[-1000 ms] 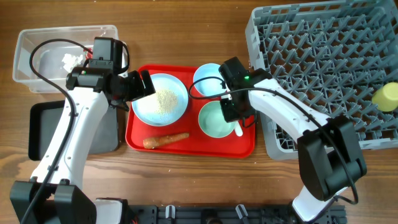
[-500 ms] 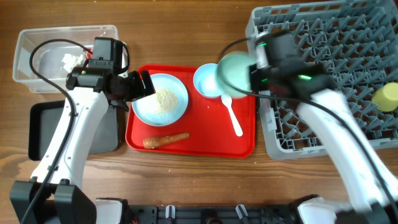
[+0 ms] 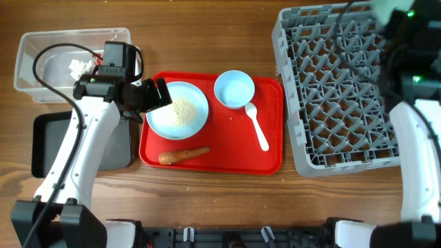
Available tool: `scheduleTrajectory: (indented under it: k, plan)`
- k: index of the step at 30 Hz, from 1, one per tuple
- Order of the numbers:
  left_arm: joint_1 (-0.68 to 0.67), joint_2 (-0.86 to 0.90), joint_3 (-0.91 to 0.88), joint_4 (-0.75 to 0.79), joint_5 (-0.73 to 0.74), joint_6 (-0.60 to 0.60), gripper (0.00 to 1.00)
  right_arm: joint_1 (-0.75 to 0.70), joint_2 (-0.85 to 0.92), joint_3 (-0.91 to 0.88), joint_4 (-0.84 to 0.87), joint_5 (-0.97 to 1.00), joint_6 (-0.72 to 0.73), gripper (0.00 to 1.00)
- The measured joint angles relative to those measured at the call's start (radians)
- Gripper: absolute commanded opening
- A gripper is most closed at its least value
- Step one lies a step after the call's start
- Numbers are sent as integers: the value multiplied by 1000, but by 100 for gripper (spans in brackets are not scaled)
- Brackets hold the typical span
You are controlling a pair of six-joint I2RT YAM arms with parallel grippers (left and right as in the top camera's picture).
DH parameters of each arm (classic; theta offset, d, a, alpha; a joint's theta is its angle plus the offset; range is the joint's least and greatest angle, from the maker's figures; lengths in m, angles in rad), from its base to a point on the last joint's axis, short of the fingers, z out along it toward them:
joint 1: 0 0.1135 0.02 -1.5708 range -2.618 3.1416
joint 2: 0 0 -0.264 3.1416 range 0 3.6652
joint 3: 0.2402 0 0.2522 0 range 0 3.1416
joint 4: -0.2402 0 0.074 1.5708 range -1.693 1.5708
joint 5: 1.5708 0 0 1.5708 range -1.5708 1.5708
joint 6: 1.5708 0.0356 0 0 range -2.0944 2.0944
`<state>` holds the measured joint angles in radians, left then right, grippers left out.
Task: Sort waste into correct bins and load items into the dishwasher rack
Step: 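Lift the green bowl and place it in the dishwasher rack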
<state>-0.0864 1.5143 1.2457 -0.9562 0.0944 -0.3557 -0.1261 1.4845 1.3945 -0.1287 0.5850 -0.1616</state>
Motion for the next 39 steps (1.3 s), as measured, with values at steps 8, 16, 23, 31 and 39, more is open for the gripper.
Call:
scheduleTrajectory:
  k: [8, 16, 23, 31, 39]
  plan:
    - [0, -1, 0, 1, 0, 0, 100, -146, 294, 2, 399, 268, -204, 4]
    - [0, -1, 0, 1, 0, 0, 100, -184, 587, 2, 530, 376, -306, 5]
    - [0, -1, 0, 1, 0, 0, 100, -171, 638, 3, 546, 437, -296, 4]
    - [0, -1, 0, 1, 0, 0, 100, -118, 640, 15, 379, 467, -286, 36]
    - [0, -1, 0, 2, 0, 0, 100, -37, 650, 13, 288, 442, -289, 45]
